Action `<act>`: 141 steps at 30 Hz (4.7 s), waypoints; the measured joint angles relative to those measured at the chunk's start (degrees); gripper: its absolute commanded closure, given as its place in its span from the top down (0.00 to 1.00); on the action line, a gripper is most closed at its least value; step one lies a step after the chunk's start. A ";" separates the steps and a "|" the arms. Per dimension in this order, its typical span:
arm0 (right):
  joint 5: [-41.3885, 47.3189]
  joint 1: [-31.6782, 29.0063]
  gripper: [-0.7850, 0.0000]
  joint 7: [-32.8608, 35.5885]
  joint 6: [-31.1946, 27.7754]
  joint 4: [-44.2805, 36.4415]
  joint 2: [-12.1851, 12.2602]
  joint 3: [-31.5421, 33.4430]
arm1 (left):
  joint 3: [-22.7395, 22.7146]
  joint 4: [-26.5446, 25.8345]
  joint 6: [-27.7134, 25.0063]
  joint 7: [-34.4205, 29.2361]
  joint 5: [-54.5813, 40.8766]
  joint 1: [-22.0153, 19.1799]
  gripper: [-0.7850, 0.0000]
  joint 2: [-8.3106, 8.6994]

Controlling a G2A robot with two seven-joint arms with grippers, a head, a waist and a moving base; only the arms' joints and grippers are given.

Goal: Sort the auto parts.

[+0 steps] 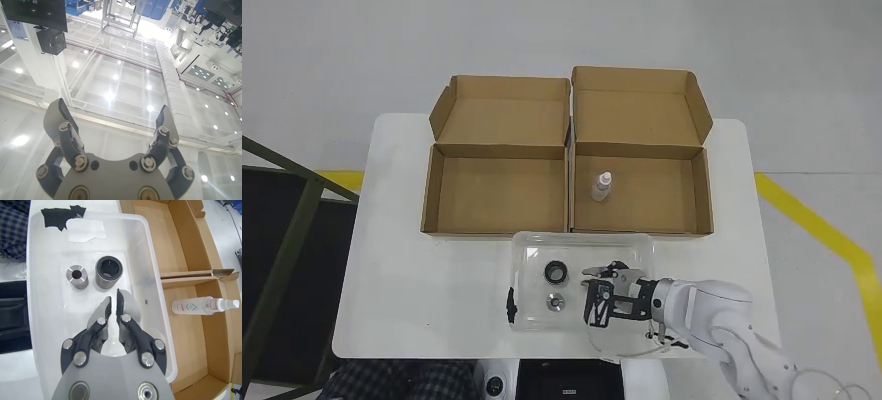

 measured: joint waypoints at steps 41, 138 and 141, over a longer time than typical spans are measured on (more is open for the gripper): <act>23.41 2.39 1.00 26.57 2.80 -2.71 0.47 -0.78 | 0.00 0.00 0.00 0.00 0.00 0.00 1.00 0.00; 0.47 8.81 0.48 21.37 11.29 6.98 0.02 -17.23 | 0.00 0.00 0.00 0.00 0.00 0.00 1.00 0.00; 0.12 8.67 0.44 21.32 11.19 6.87 0.00 -17.28 | 0.00 0.00 0.00 0.00 0.00 0.00 1.00 0.00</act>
